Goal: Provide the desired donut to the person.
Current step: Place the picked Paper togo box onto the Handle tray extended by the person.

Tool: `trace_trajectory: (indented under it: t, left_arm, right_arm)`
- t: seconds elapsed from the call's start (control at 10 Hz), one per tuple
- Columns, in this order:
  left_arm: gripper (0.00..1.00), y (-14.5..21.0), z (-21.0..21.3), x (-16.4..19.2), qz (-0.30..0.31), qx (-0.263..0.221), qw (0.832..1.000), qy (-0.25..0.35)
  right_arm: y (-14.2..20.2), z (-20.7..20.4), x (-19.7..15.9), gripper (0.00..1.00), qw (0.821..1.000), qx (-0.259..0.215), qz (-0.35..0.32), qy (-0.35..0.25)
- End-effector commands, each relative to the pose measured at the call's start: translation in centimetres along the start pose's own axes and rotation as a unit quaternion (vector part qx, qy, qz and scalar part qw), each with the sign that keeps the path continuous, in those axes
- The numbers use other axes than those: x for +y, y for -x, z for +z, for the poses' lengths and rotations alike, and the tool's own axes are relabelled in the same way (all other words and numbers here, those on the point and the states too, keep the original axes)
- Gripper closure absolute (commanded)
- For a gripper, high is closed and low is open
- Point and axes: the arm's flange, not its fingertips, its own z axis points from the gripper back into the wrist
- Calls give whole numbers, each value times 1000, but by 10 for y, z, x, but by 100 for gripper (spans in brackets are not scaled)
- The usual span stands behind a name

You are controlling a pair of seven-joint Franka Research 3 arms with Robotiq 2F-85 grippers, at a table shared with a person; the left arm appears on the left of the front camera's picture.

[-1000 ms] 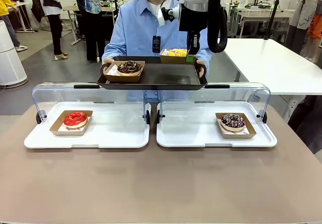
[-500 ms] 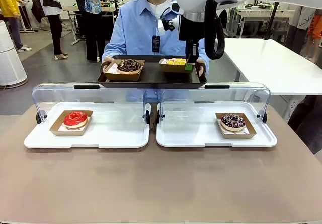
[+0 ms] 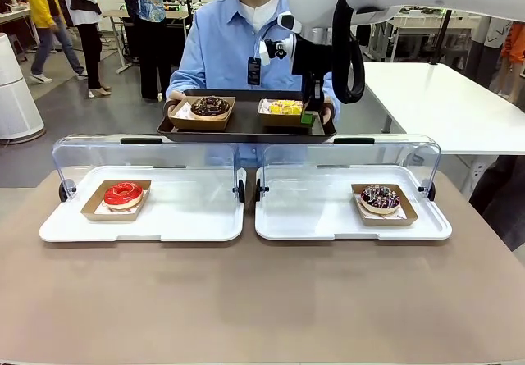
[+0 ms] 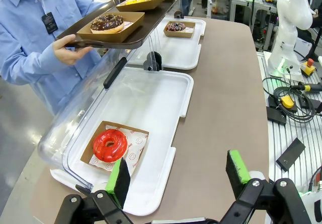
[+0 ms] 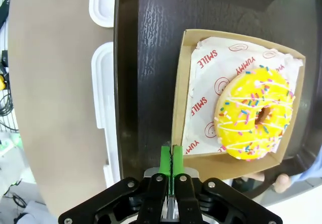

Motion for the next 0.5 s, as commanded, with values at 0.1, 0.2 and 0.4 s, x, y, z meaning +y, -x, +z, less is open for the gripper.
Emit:
trace_trajectory:
  t: [0.1,0.2,0.4]
  left_arm:
    - [0,-1,0,-1,-3,-13,1000,-3]
    - [0,-1,0,-1,-3,-13,1000,-3]
    - [0,-1,0,-1,-3,-13,1000,-3]
  right_arm:
    - [3,-1,5,39,1000,-16,15,-5]
    - [3,0,4,19,1000,-16,16,-4]
    - [3,-1,6,0,1000,-13,17,-5]
